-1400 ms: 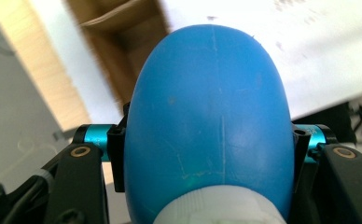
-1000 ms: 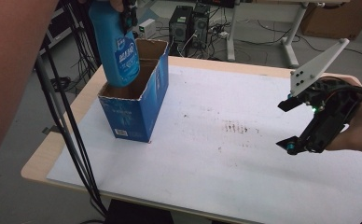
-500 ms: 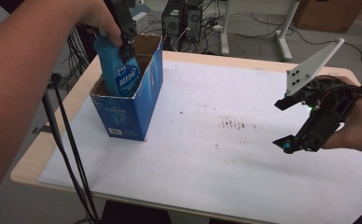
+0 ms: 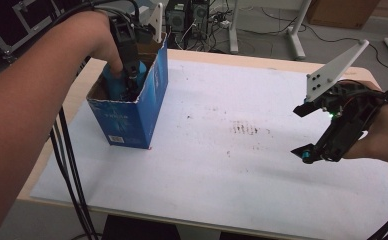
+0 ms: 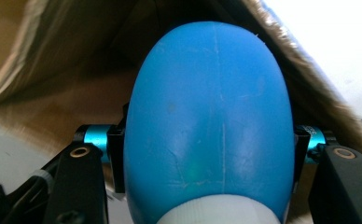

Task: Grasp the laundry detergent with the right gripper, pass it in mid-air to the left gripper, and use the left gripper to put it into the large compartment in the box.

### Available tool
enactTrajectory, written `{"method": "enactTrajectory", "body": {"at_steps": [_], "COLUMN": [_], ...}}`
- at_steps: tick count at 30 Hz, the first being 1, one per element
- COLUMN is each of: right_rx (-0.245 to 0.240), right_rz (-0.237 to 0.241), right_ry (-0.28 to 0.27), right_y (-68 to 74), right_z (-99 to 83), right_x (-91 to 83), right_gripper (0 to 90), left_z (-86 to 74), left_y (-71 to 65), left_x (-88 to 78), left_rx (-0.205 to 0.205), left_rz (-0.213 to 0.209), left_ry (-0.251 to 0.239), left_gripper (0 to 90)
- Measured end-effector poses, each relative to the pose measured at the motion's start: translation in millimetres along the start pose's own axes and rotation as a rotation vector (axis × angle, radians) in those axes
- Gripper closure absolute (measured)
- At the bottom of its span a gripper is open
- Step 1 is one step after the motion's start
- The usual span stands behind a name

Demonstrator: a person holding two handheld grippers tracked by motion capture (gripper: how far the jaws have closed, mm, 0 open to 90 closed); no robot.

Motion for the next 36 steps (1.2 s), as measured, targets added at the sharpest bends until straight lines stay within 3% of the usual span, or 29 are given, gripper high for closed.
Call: {"method": "enactTrajectory", "body": {"at_steps": [3,5,9,22,27,33,36], "right_rx": [0.002,0.005,0.011,0.014,0.017,0.015,0.019], "right_rz": [-0.002,-0.002,-0.004,0.002,0.001,-0.002,-0.009], "right_ry": [0.003,0.006,0.006,0.006,0.008,0.010,0.016], "right_y": [0.3,0.3,0.5,1.0,1.1,0.4,-1.1], "right_z": [0.4,0.0,-0.2,1.3,1.5,3.3,2.9], "right_x": [1.0,1.6,2.6,4.4,2.9,-0.2,-2.6], "right_gripper": [0.6,0.7,0.6,0.6,0.7,0.7,0.7], "left_z": [-0.7,0.6,0.5,-2.0,-3.7,-6.6,-7.4], "left_y": [1.3,1.7,2.3,7.6,6.9,5.2,2.5], "left_x": [9.7,10.1,10.8,-10.1,-21.6,-36.1,-46.5], "left_rx": [0.052,0.062,0.072,0.001,-0.004,-0.020,-0.008], "left_rz": [-0.010,-0.017,-0.026,-0.046,-0.055,-0.041,-0.031], "left_ry": [-0.001,-0.024,-0.020,-0.050,-0.067,-0.056,-0.064], "left_gripper": [38.8,38.8,38.7,27.4,26.1,25.8,23.3]}}
Point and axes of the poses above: each handheld gripper's, and its own axes: x roughly forward along the jaws, z roughly out of its top, y roughly to its left, the point moved 6 cm from there along x, roughly forward along the jaws, and after that the axes turned 15 degrees about -x, right-handed, at the moved point
